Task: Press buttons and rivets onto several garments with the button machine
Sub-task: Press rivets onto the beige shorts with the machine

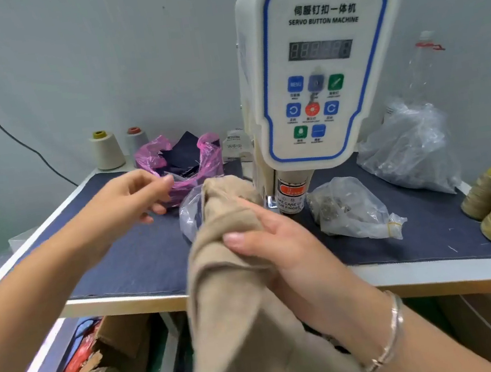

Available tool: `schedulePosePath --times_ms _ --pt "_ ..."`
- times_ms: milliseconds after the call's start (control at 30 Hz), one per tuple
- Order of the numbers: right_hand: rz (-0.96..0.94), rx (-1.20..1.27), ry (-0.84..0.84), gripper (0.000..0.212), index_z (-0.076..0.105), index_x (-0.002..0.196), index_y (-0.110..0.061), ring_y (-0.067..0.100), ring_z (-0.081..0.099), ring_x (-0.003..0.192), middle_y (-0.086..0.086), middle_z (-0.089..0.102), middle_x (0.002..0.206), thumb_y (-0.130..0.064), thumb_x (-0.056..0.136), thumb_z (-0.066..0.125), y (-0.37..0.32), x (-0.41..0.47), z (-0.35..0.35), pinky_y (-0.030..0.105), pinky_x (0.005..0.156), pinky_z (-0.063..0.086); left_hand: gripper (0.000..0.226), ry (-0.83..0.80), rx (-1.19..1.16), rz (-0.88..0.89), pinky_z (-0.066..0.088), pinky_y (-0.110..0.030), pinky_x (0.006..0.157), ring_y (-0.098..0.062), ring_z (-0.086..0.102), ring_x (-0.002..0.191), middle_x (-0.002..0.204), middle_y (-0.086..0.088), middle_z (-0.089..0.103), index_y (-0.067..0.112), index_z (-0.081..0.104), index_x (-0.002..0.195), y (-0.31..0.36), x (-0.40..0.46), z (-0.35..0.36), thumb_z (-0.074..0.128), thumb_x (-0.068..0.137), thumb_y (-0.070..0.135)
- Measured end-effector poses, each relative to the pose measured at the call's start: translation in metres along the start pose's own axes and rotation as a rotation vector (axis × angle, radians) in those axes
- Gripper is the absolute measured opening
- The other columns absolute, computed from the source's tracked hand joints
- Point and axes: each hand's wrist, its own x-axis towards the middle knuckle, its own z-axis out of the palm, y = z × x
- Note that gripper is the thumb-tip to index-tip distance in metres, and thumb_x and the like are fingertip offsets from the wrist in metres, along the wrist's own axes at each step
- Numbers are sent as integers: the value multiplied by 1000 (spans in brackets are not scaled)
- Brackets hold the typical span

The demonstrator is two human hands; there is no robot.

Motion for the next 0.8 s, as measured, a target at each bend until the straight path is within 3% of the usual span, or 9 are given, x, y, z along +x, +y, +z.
schedulePosePath --times_ms 67,133,267,367,433,533,633,733,800 --pt "-25 -42 42 37 59 120 -18 8 64 95 -4 69 101 -5 86 57 8 21 13 18 87 49 65 -199 -84 -40 51 -19 54 -8 64 65 77 1 70 25 71 73 14 -9 -8 72 45 83" --pt "-42 -160 134 35 57 121 -20 6 60 109 -3 65 118 -2 92 53 10 41 23 20 97 45 55 -334 -38 -73 51 -17 52 -5 68 70 85 2 73 33 73 76 28 -18 -14 72 48 80" --pt "-59 -319 246 63 22 150 -29 4 51 120 -14 46 137 -15 96 51 2 68 30 26 106 39 72 -329 383 18 50 -23 76 7 65 92 107 28 65 60 54 106 40 -34 -25 76 40 79" --pt "-89 -242 142 56 15 151 -29 16 52 125 -3 49 140 -21 101 39 3 72 35 28 107 39 48 -101 575 204 48 -18 73 7 60 86 93 19 67 51 52 102 34 -32 -22 76 69 26" --pt "-162 -162 56 44 28 144 -31 15 54 123 7 53 135 -20 102 36 11 61 34 20 101 44 47 0 450 234 48 -22 72 1 62 81 87 11 70 39 61 98 31 -30 -23 62 81 -4" --pt "-220 -232 160 37 42 123 -43 1 52 121 -8 56 131 -22 94 47 36 29 21 11 94 42 55 -6 94 151 56 -22 71 -5 69 85 89 5 75 23 75 95 28 -26 -32 44 81 -21" --pt "-106 -459 383 54 37 127 -50 -12 35 128 -29 42 137 -18 90 61 88 -6 -1 22 110 32 50 86 -231 24 56 -23 56 -17 73 72 77 -5 75 19 78 73 22 -15 -45 42 77 -15" --pt "134 -465 496 74 31 126 -54 -5 31 132 -23 31 145 -38 68 75 128 -32 -3 22 108 31 35 186 -294 11 59 -31 72 -22 72 84 83 -9 74 18 75 70 18 -3 -62 48 77 -3" --pt "312 -382 427 101 23 135 -50 3 36 130 -16 30 146 -53 50 77 142 -32 0 28 109 34 39 185 -337 40 57 -27 73 -14 70 80 72 2 70 23 74 60 15 6 -71 47 78 0"
